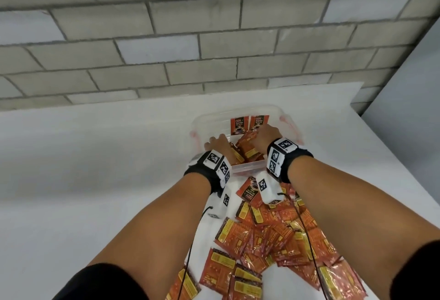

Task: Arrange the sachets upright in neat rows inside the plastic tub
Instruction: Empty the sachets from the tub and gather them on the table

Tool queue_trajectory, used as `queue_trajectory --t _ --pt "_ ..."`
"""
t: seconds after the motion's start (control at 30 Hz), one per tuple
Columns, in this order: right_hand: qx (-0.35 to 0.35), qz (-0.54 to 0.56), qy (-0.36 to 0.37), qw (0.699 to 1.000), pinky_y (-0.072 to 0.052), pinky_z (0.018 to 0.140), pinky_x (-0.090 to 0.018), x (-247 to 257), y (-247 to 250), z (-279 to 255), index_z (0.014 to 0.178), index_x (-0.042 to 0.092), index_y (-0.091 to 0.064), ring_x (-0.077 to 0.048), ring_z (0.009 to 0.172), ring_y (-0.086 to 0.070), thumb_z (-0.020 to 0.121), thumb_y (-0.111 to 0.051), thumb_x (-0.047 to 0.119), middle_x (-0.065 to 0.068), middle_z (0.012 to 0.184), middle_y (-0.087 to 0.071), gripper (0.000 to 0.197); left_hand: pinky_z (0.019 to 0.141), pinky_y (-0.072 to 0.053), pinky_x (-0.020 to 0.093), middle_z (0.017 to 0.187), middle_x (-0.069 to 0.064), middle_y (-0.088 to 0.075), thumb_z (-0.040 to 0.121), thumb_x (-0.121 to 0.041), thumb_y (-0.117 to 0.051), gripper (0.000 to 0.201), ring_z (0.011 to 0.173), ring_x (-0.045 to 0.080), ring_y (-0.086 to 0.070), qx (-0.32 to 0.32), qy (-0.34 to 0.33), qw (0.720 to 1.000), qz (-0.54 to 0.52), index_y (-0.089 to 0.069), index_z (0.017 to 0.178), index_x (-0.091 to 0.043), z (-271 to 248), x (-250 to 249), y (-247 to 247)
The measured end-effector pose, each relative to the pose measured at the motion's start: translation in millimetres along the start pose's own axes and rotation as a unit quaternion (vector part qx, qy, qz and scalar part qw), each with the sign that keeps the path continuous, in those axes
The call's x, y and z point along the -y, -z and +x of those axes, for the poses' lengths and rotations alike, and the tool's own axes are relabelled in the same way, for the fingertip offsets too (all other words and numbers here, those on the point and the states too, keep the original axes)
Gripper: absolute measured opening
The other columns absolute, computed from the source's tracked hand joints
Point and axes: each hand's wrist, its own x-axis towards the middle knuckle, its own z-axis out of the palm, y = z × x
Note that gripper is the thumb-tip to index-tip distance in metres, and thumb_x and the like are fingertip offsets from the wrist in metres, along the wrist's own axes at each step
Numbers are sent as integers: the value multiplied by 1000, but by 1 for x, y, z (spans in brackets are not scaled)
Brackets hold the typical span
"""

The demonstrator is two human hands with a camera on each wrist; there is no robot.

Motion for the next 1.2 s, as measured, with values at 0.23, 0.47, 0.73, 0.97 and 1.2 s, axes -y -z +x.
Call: queue_trajectory --t 0.23,0.47,0.73,0.97,1.2 --pt "-52 91 107 989 -38 88 -25 -29 22 -34 125 15 -55 -22 114 -52 92 -55 23 -7 128 -54 34 99 -41 35 134 7 -43 88 -33 -61 47 122 24 -45 -21 -92 979 -179 -46 131 -23 -50 29 39" --pt "-119 88 153 977 -36 65 -23 -61 23 -110 96 14 -64 -19 81 -59 89 -58 17 -2 92 -63 10 69 -40 27 90 -3 -56 89 -37 -62 20 86 15 -55 40 -107 986 -122 -58 95 -19 -118 58 -1" --pt "25 -60 102 993 -47 94 -33 -57 -39 -108 125 11 -58 -24 111 -58 90 -58 42 -10 126 -59 47 75 -47 31 95 4 -61 84 -44 -66 37 88 20 -59 92 -93 990 -60 -60 104 -13 -122 34 -55" --pt "32 -67 88 993 -38 106 -35 -55 -61 -104 137 10 -44 -29 127 -44 75 -75 44 -14 141 -43 77 79 -44 28 120 8 -59 76 -27 -79 60 106 23 -58 121 -47 985 -112 -47 125 -14 -122 32 -65" --pt "71 131 83 985 -40 70 -24 -68 -40 -116 110 14 -57 -14 89 -56 85 -69 19 -2 107 -62 29 82 -55 33 112 14 -64 74 -12 -79 52 95 25 -65 179 3 966 -186 -56 120 -5 -114 42 -53"
